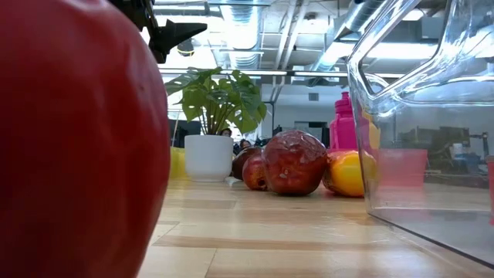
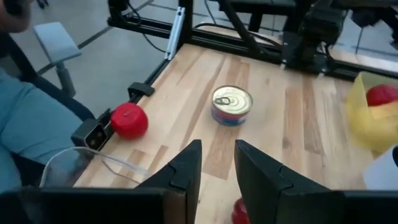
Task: Pick & Place Food Item
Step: Put the red pomegranate into the yellow bin
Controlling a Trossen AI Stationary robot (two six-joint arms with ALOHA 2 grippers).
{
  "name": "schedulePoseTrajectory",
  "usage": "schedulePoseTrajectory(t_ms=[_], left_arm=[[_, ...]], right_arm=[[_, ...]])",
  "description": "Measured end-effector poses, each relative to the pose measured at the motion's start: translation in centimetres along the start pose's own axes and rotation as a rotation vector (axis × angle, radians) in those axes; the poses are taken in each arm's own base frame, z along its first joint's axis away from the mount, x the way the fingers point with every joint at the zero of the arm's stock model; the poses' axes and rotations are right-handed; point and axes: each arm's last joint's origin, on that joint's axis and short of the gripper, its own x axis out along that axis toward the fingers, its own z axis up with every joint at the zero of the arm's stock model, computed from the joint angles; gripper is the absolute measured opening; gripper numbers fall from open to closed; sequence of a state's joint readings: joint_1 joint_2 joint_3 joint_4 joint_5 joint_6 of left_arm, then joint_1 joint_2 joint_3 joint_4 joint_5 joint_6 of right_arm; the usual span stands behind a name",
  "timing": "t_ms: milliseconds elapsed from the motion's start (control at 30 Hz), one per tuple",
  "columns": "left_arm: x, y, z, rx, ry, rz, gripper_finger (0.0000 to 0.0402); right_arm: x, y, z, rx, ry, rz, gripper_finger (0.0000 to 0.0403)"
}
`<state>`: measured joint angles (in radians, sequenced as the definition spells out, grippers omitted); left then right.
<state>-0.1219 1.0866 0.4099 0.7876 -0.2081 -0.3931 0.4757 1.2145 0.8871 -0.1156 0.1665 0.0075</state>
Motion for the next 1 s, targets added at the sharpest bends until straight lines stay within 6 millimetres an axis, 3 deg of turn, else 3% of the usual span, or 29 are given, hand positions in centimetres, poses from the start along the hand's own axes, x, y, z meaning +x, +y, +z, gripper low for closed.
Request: schedulePoseTrajectory(t_ms=[167, 433, 600, 867, 1000], left_arm=[[0.0, 0.0, 0.0, 0.000, 0.001, 0.001, 0.0321], [0.0, 0.0, -0.1, 0.002, 0.014, 0.000, 0.0321], [-0.2, -0.4, -0.9, 0.060, 0.079, -0.012, 0.0321], [-0.4, -0.9, -1.5, 0.077, 0.131, -0.024, 0.0321], [-0.4, -0.6, -2.1, 0.092, 0.189, 0.001, 0.0321]], right_arm=[[0.0, -0.2, -0.2, 0.076, 0.024, -0.008, 0.0091], [-0.1, 0.4, -0.9, 0.048, 0.093, 0.005, 0.0091], [-0.4, 0.5, -1.6, 0.000, 0.151, -0.142, 0.0089], [-1.6, 0.4, -1.7, -0.009, 0.158, -0.211, 0.0061], [-2.0, 0.2, -3.1, -0.009, 0.139, -0.225, 0.0047]])
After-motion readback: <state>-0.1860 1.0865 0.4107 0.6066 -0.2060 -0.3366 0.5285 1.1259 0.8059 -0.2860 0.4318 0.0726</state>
